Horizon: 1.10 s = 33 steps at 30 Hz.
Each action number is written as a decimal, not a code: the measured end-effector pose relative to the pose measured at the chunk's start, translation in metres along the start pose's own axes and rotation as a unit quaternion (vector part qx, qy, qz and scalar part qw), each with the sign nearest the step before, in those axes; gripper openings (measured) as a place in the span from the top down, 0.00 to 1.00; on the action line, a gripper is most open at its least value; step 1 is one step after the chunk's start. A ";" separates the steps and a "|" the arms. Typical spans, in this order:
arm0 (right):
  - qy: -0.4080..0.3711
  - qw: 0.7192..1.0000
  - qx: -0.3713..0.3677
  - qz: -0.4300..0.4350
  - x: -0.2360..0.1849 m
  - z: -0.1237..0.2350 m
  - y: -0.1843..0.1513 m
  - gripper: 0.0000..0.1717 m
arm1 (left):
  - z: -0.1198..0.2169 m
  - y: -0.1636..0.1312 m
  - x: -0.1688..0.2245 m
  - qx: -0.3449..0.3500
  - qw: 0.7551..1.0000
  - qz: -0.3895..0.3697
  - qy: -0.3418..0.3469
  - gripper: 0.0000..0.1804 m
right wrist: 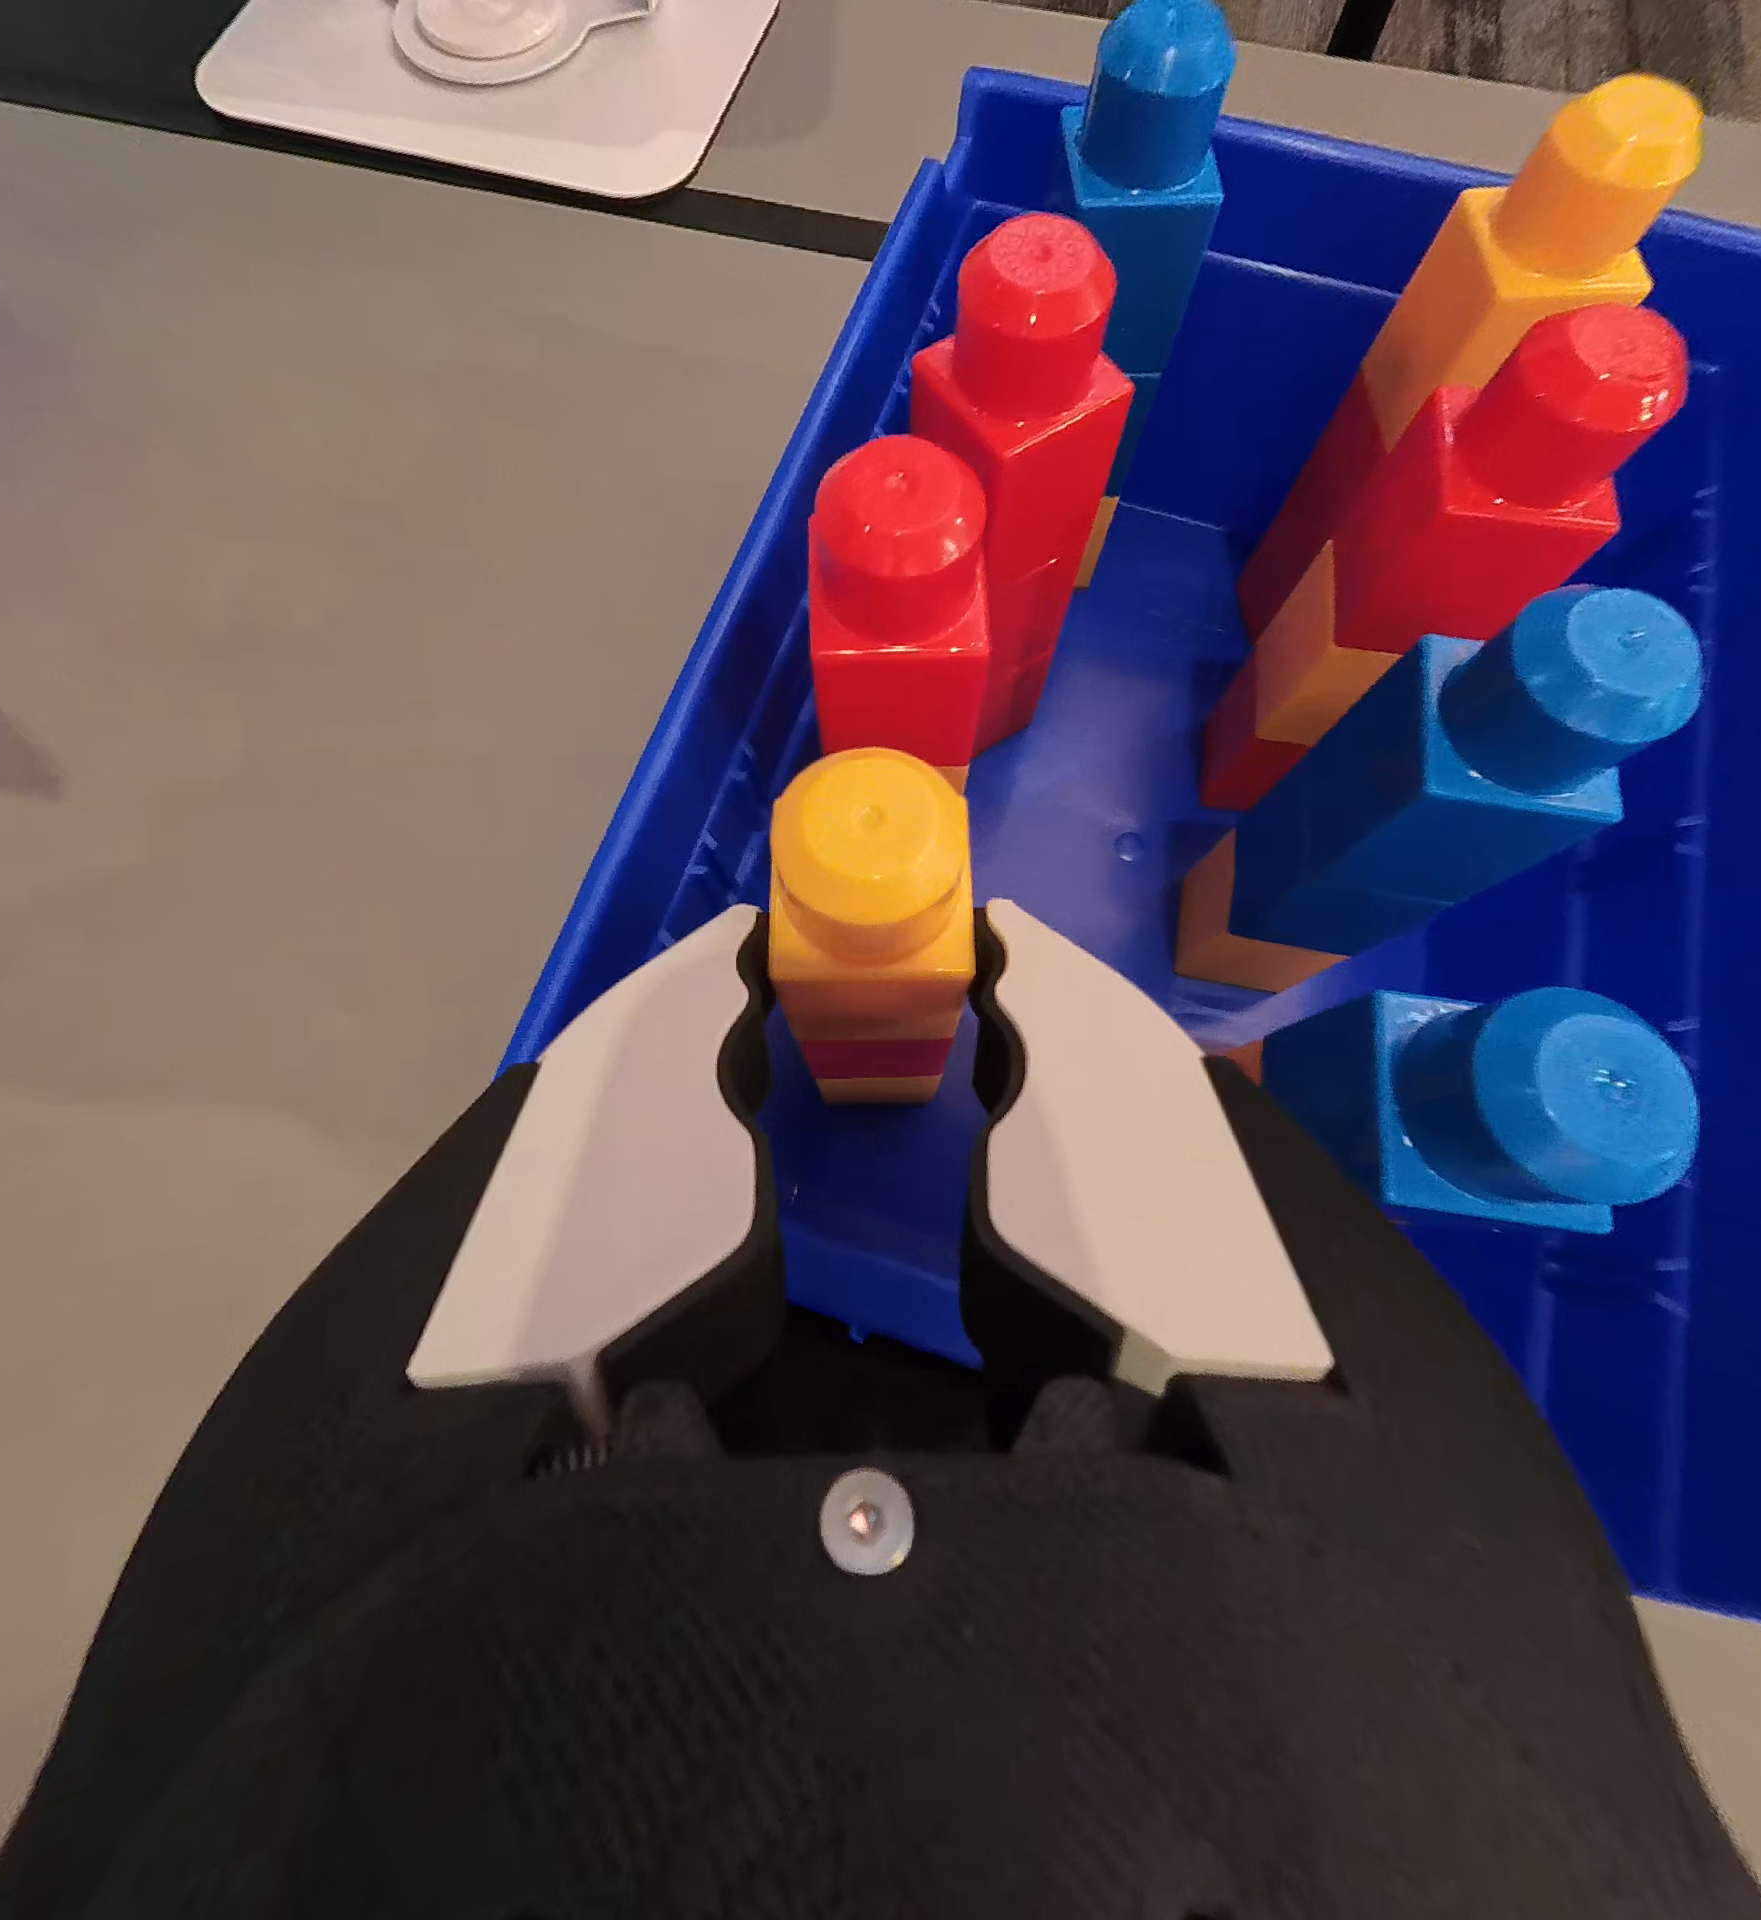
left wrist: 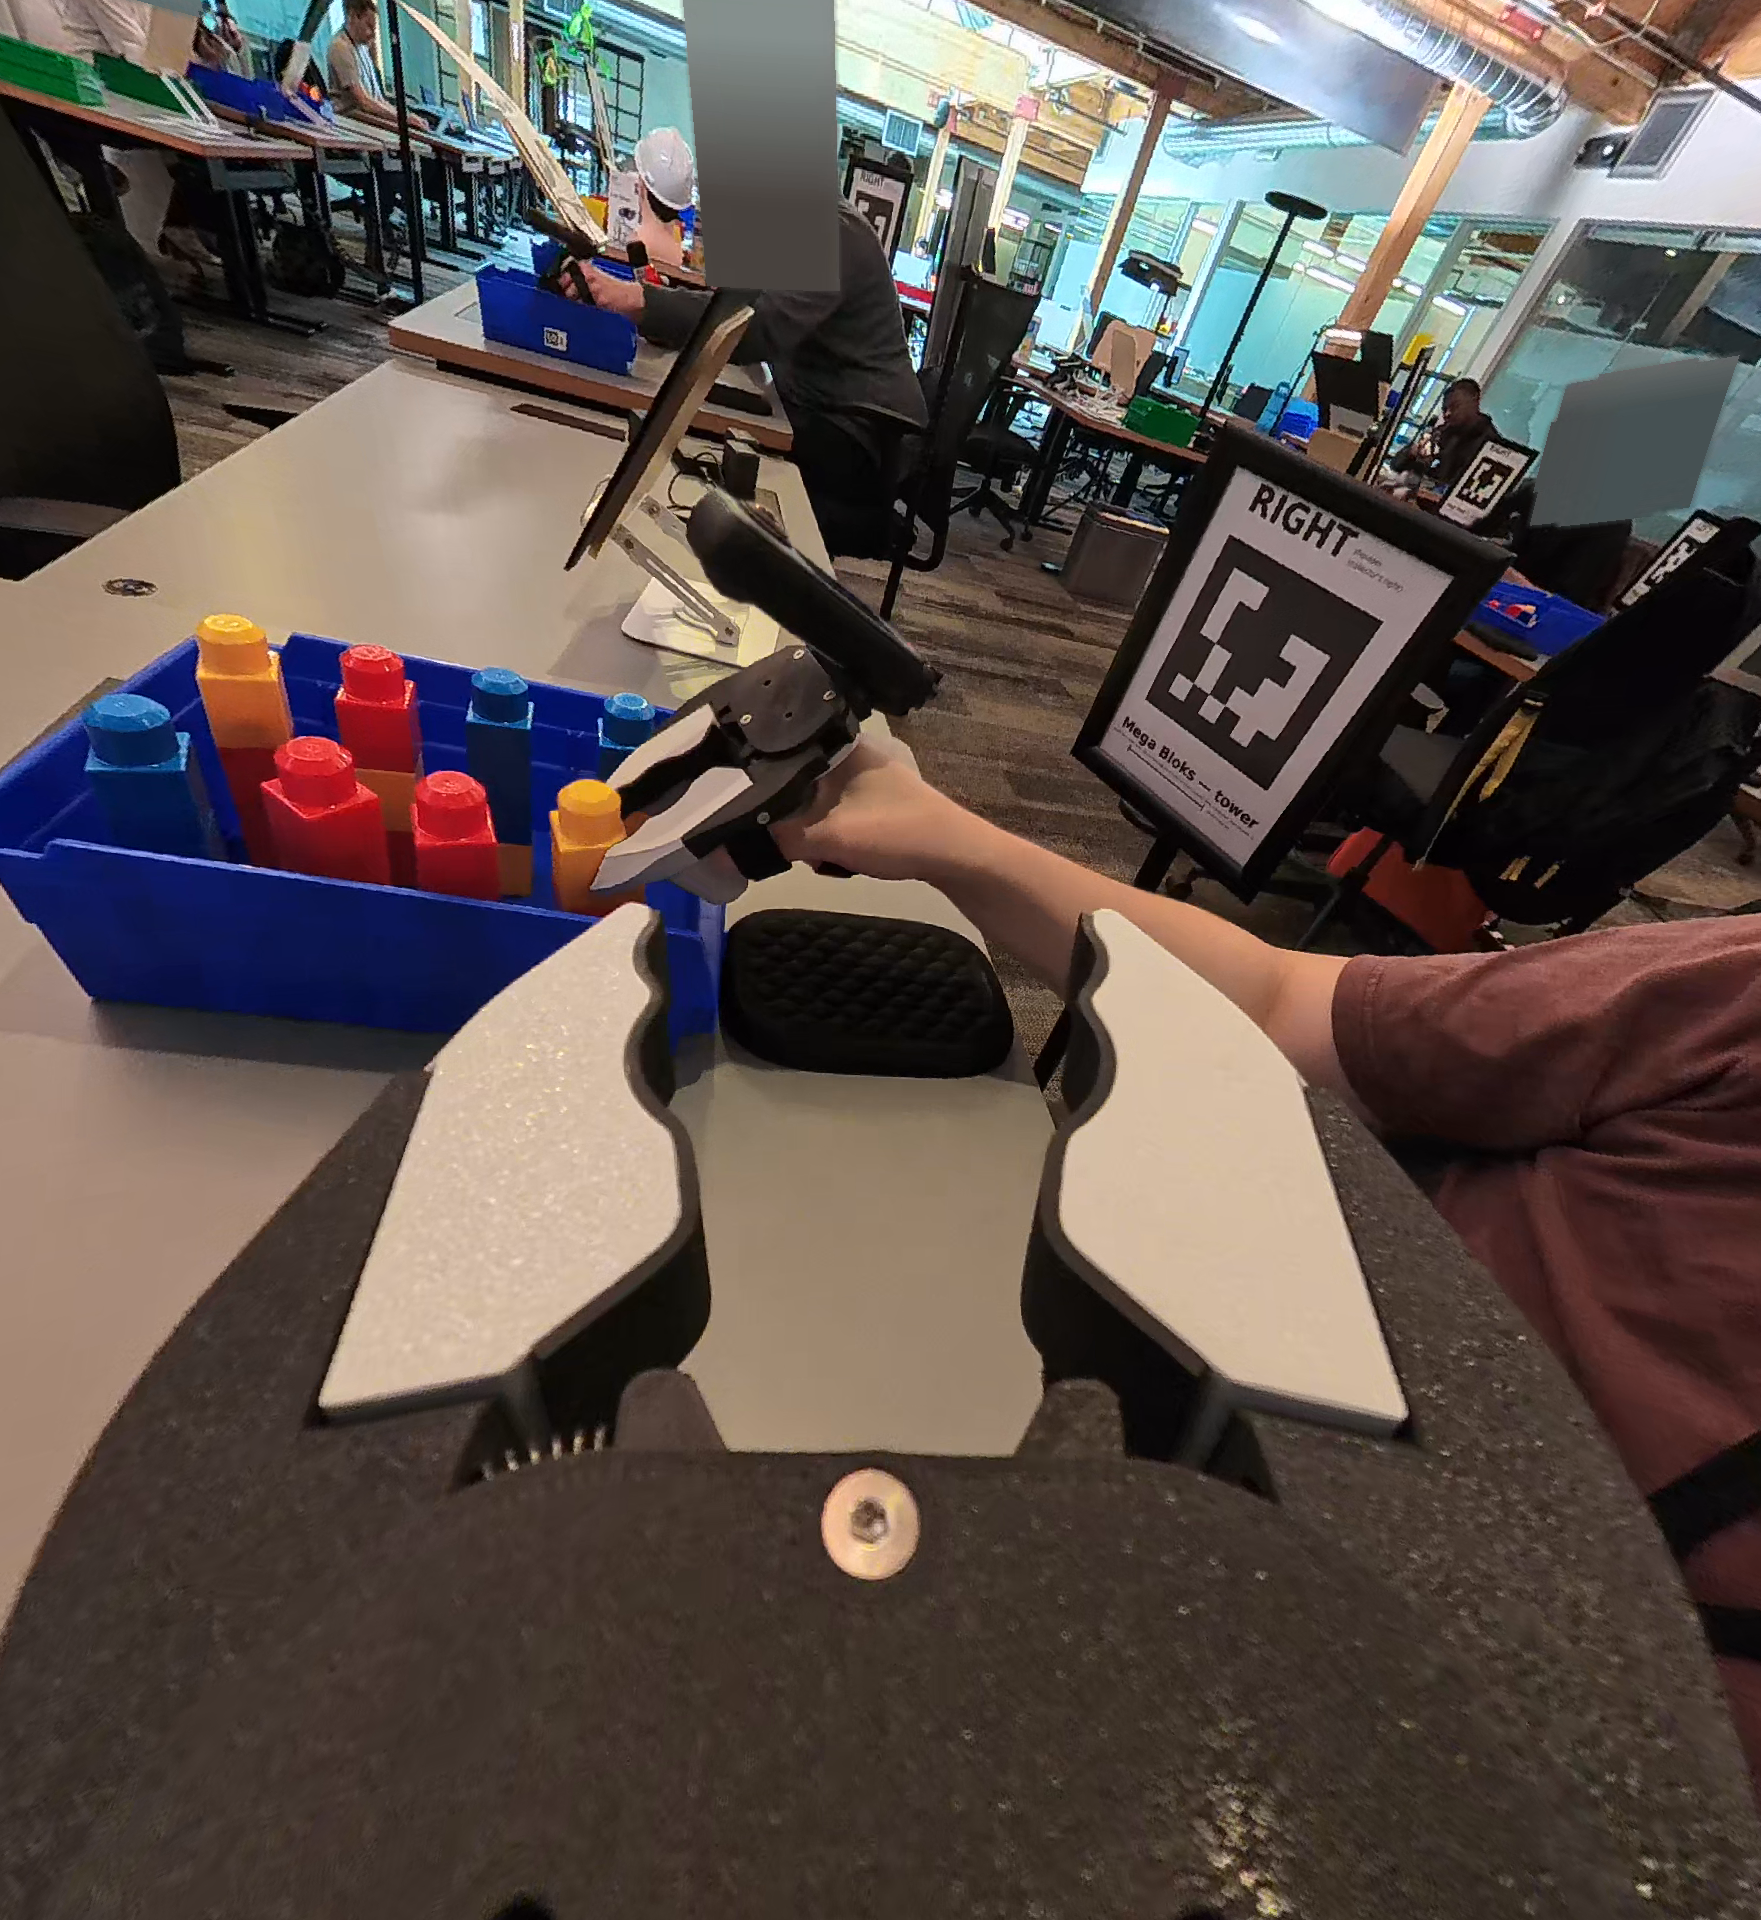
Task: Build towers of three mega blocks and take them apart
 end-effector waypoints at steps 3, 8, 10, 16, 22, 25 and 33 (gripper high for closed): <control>0.002 1.000 0.004 0.004 -0.002 0.000 -0.001 0.78 | 0.000 -0.001 0.000 -0.004 1.000 0.002 0.002 0.58; -0.016 0.994 0.102 0.016 -0.008 0.064 0.013 0.69 | 0.007 0.002 0.002 0.005 1.000 0.005 0.010 0.57; -0.055 0.986 0.156 0.013 0.004 0.112 0.018 0.70 | 0.016 0.007 0.010 0.017 0.999 -0.002 0.027 0.58; -0.117 0.981 0.138 -0.070 0.112 0.160 0.007 0.73 | 0.072 0.017 0.072 0.114 0.953 -0.159 0.233 0.62; 0.015 0.989 -0.047 -0.140 0.173 0.059 -0.016 0.72 | 0.158 0.006 0.052 0.133 0.856 -0.084 0.492 0.55; 0.028 0.982 -0.157 -0.103 0.178 0.015 -0.026 0.72 | 0.216 -0.018 0.026 0.101 0.795 -0.004 0.599 0.55; 0.075 0.952 -0.274 -0.113 0.182 -0.056 -0.038 0.75 | 0.308 -0.087 -0.024 0.034 0.722 0.227 0.652 0.54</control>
Point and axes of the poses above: each gripper's, where its closed fingertips meet, z back along the fingers, y out of its top, x = y × z across the jaws, the point moved 9 cm from there along z, back along the fingers, and after that the axes turned 15 degrees about z, right-handed, at the moved point
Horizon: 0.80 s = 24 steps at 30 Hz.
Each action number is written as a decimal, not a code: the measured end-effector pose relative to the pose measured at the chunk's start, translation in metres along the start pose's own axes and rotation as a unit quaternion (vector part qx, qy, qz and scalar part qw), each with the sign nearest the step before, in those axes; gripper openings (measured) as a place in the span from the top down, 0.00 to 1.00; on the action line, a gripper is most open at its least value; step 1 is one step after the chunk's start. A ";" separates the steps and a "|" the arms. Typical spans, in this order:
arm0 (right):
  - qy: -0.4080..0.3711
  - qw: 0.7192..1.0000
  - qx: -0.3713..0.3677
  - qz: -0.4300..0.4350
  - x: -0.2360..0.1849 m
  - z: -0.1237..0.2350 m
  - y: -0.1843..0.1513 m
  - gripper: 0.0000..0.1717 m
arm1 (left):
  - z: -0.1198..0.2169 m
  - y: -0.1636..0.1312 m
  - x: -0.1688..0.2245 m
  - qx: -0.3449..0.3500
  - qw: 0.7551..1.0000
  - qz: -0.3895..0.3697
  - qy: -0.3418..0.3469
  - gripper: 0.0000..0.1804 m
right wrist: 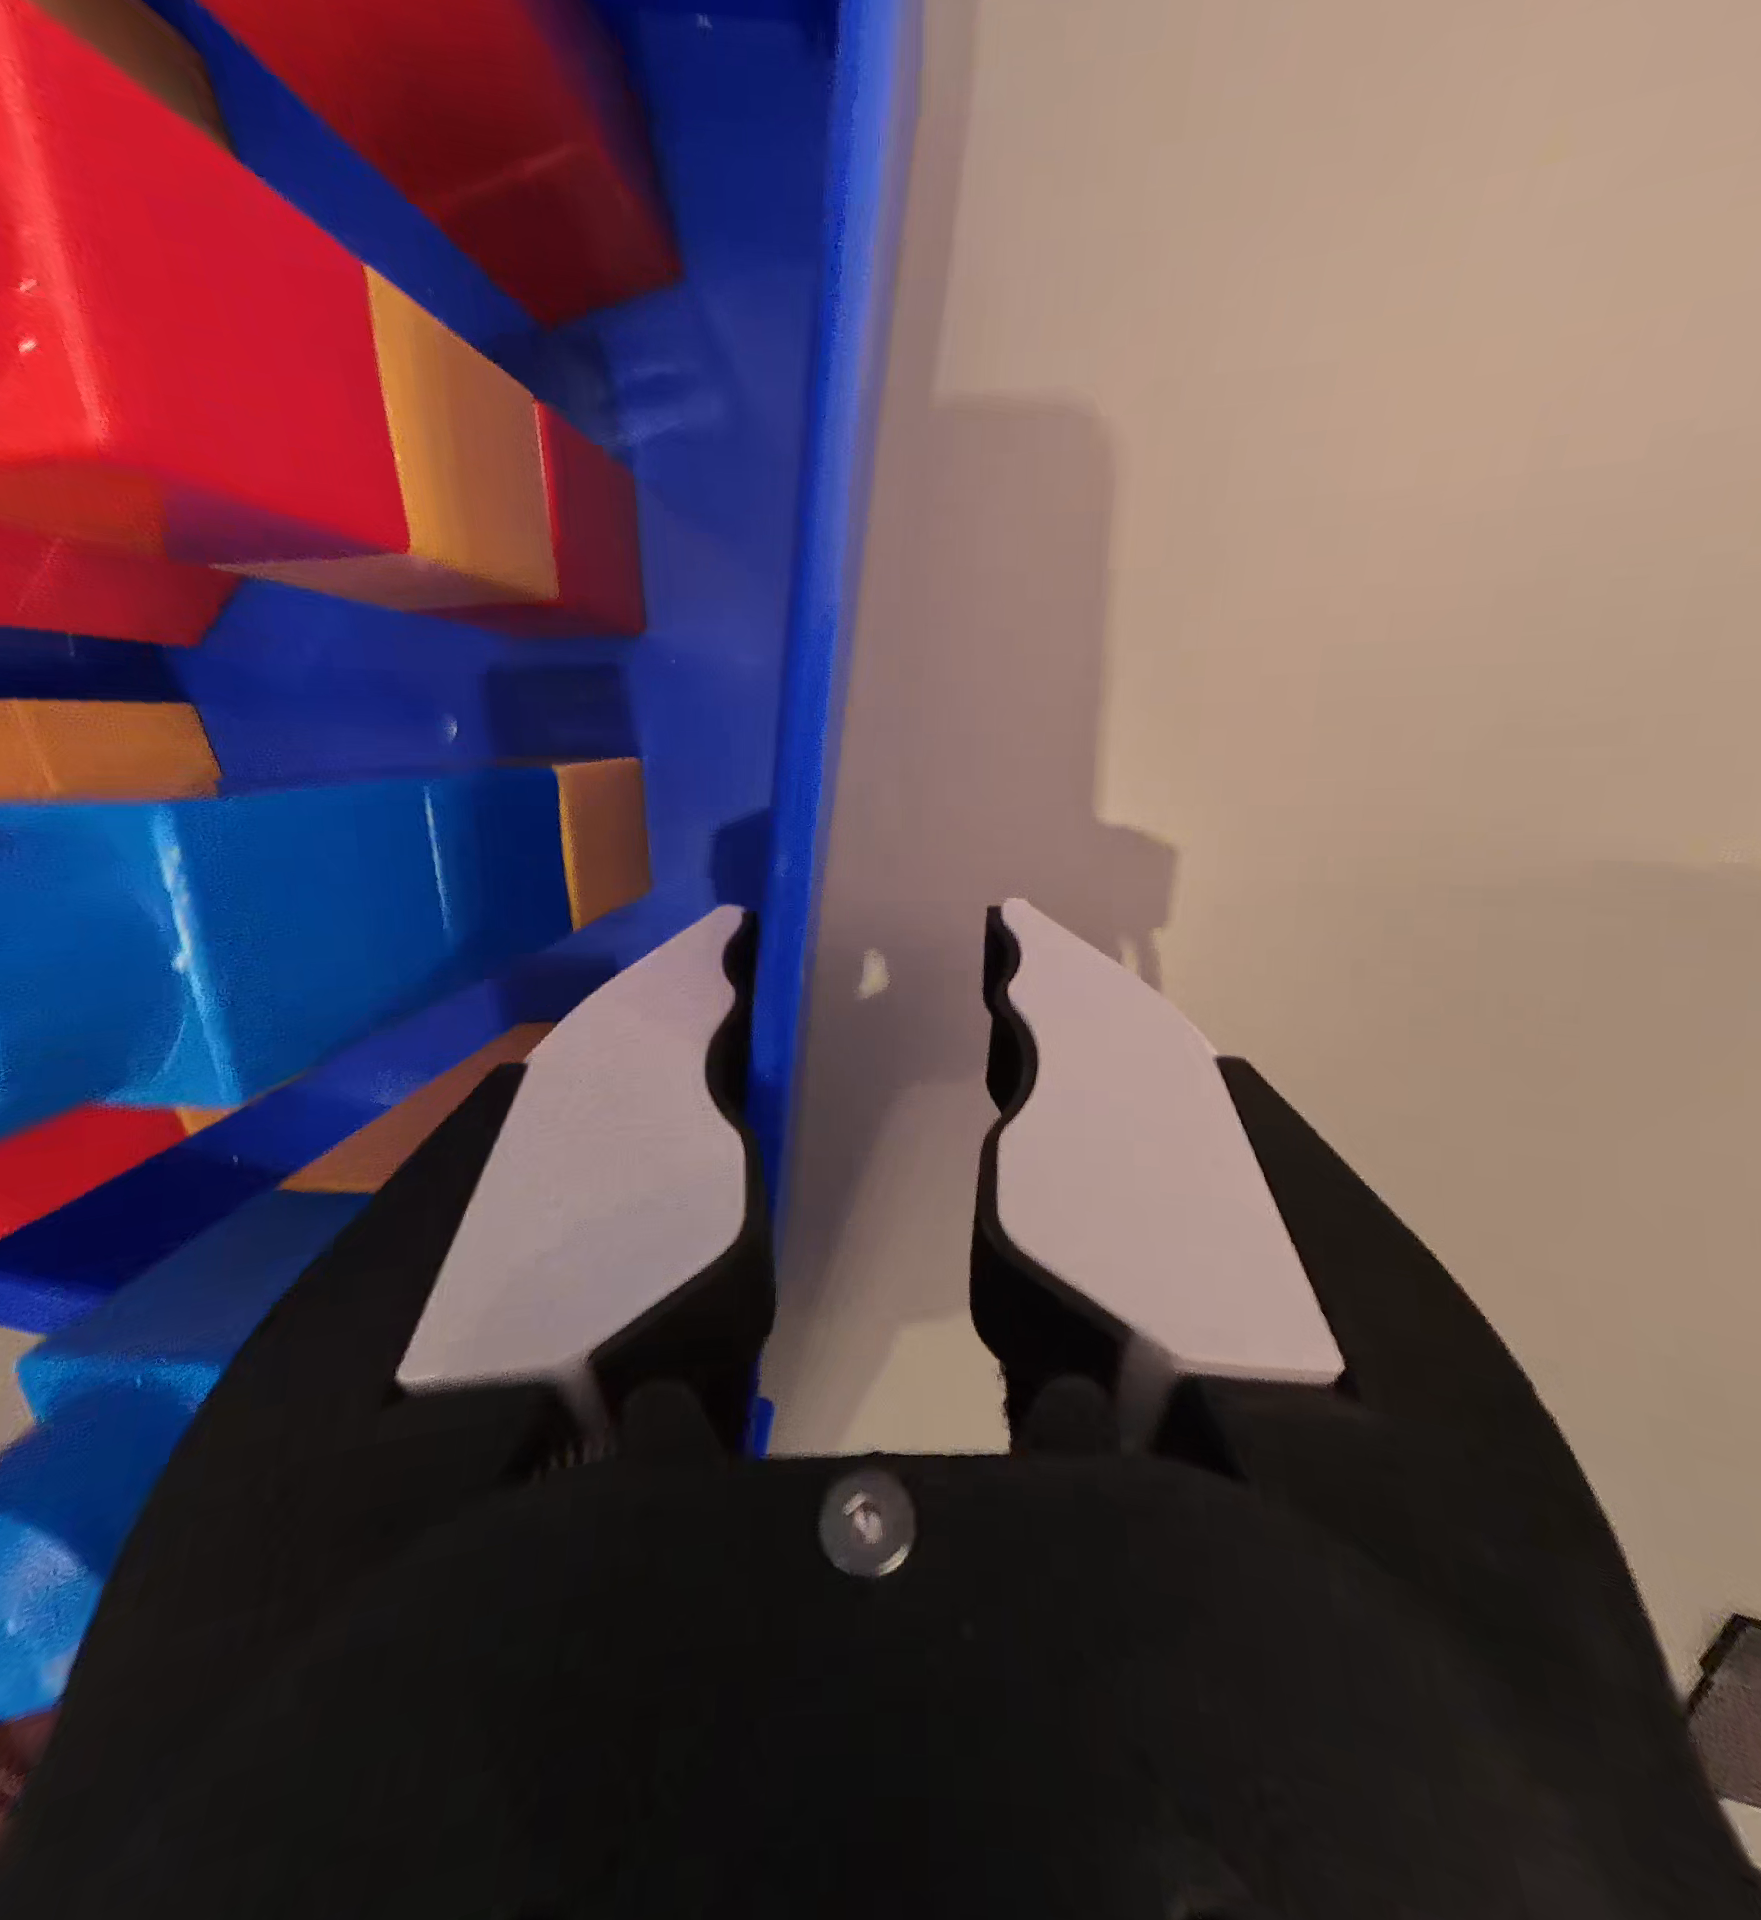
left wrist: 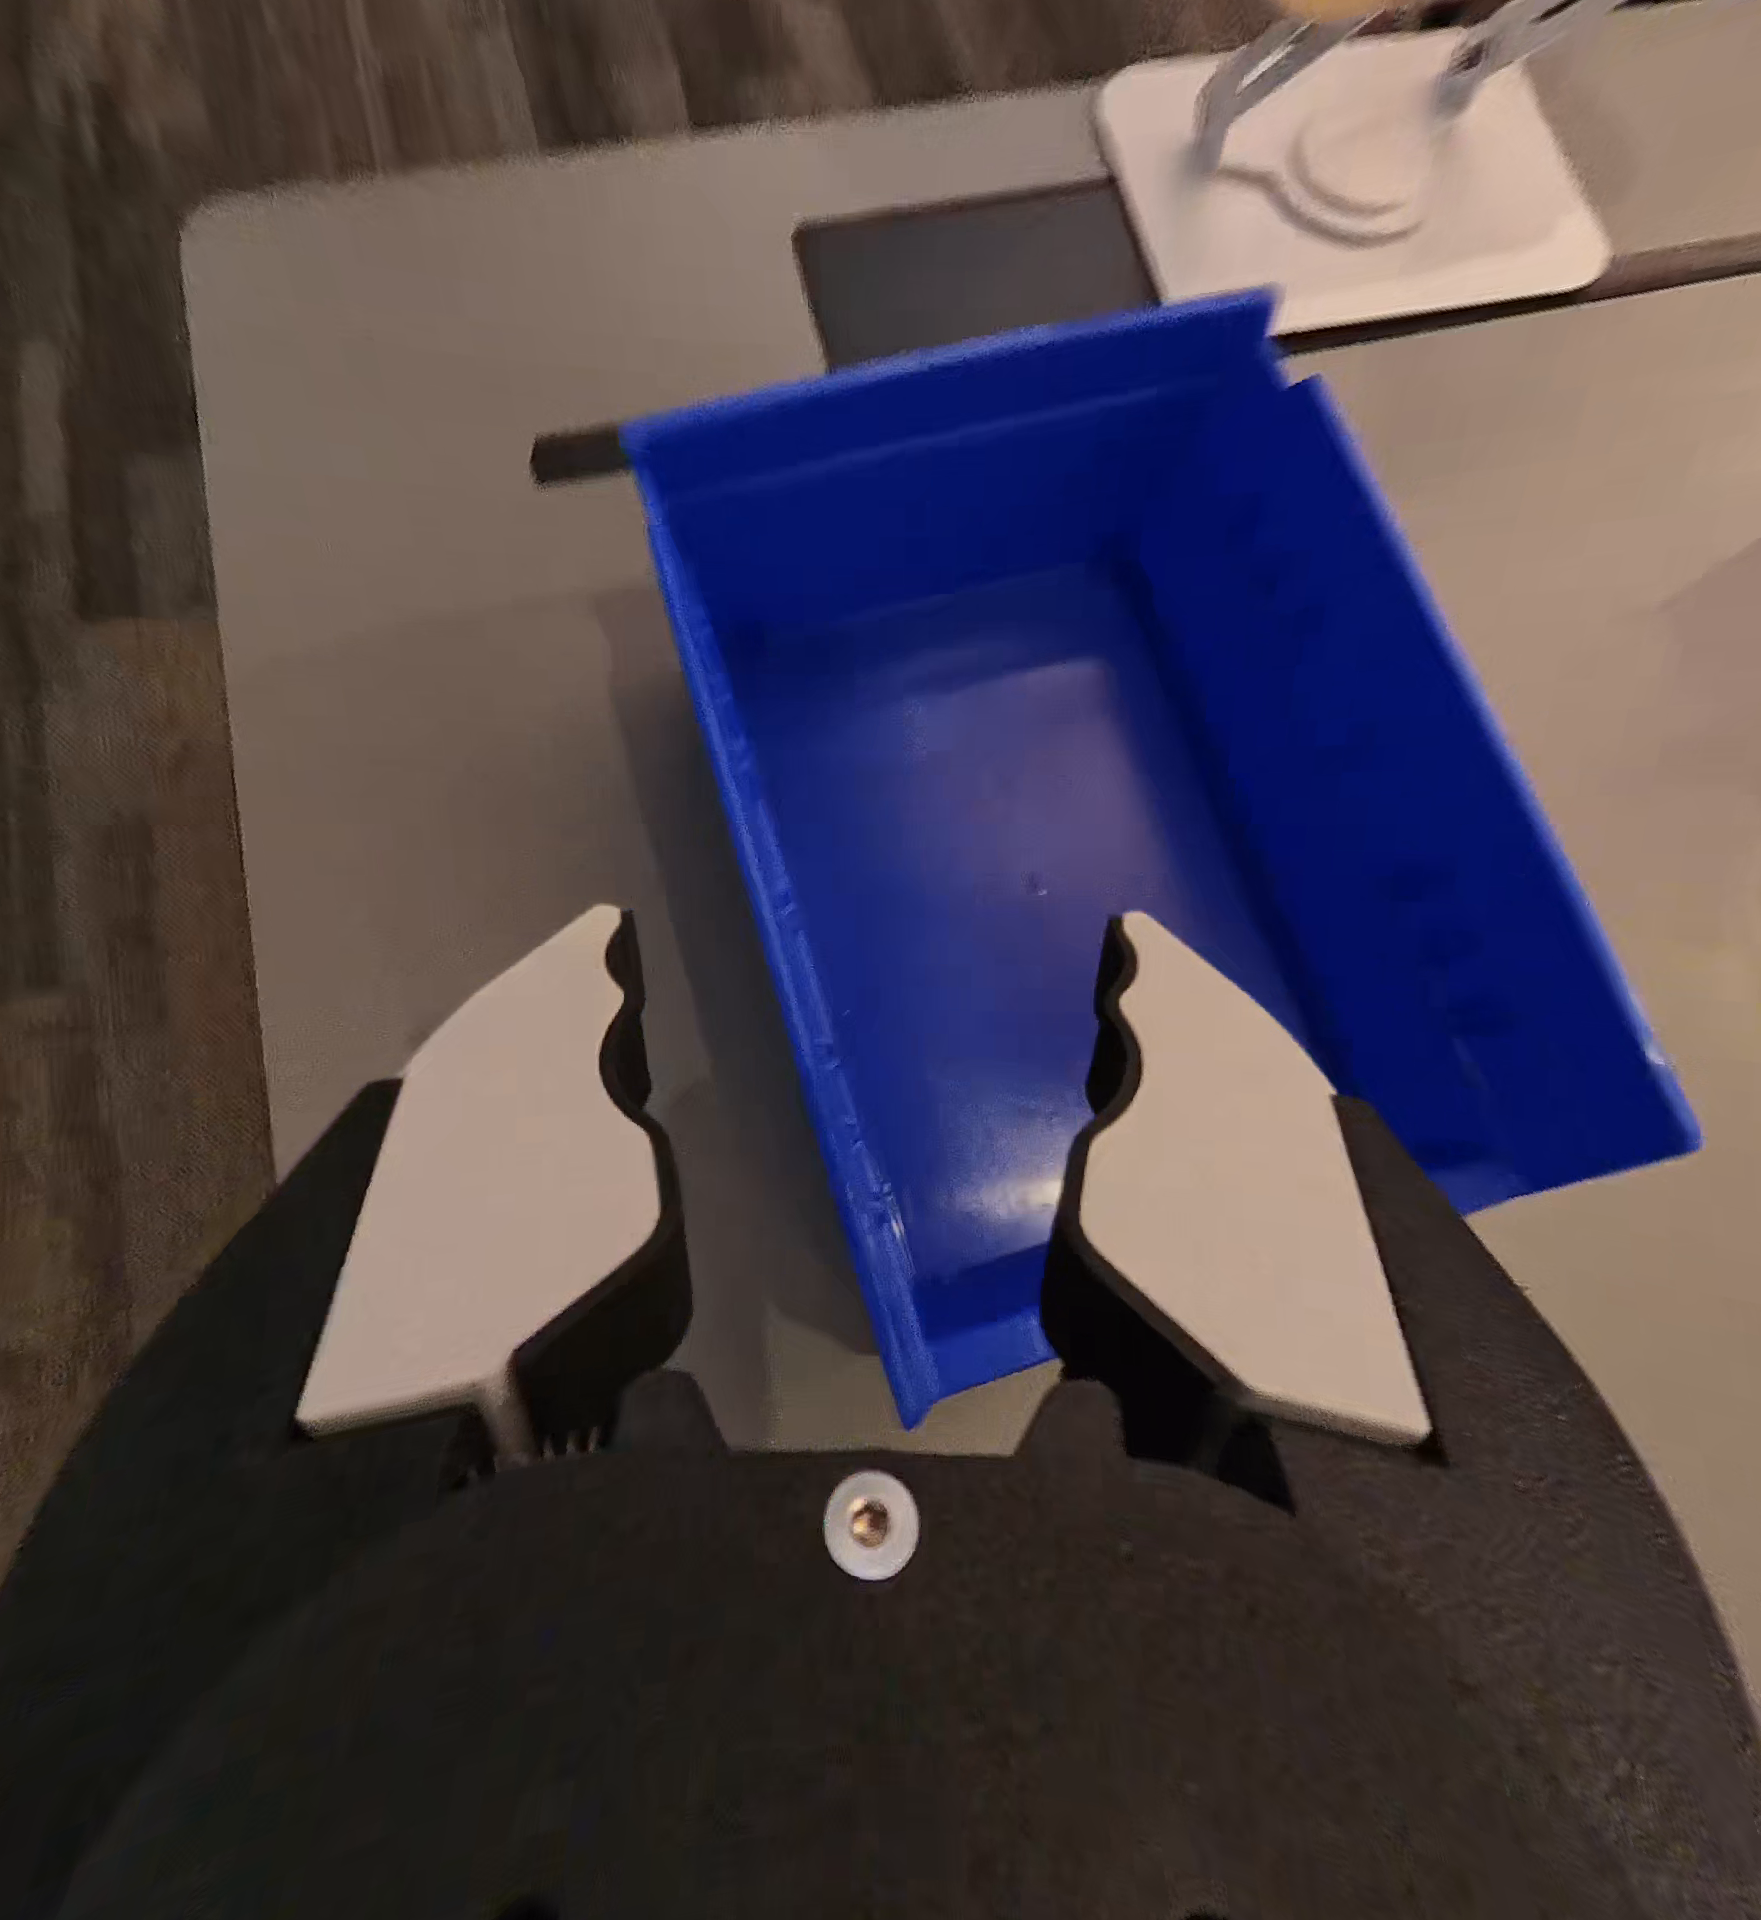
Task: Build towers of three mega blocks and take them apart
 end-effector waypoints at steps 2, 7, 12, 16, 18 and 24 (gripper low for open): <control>0.006 1.000 -0.019 -0.003 -0.001 -0.005 0.006 0.77 | -0.016 -0.007 -0.011 -0.030 0.999 0.026 0.015 0.56; 0.015 0.998 -0.065 0.008 -0.004 -0.009 0.013 0.89 | -0.057 -0.019 -0.021 -0.114 0.989 0.093 0.002 0.60; 0.036 0.997 -0.071 -0.005 -0.007 -0.010 0.013 0.93 | -0.090 -0.027 -0.039 -0.188 0.974 0.093 0.087 0.71; 0.034 0.997 -0.070 -0.022 -0.006 -0.010 0.013 0.95 | -0.108 -0.032 -0.037 -0.239 0.960 0.140 0.039 0.91; 0.035 0.997 -0.070 -0.026 -0.006 -0.010 0.012 0.95 | -0.110 -0.031 -0.035 -0.252 0.959 0.120 0.053 0.96; 0.042 0.996 -0.067 -0.047 -0.006 -0.009 0.008 0.96 | -0.114 -0.030 -0.015 -0.304 0.947 0.071 0.073 0.96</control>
Point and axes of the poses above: each gripper's, where its closed fingertips meet, z back along the fingers, y out of its top, x = y × z across the jaws, the point moved 9 cm from there along z, back along the fingers, and after that the axes turned 15 degrees about z, right-handed, at the moved point
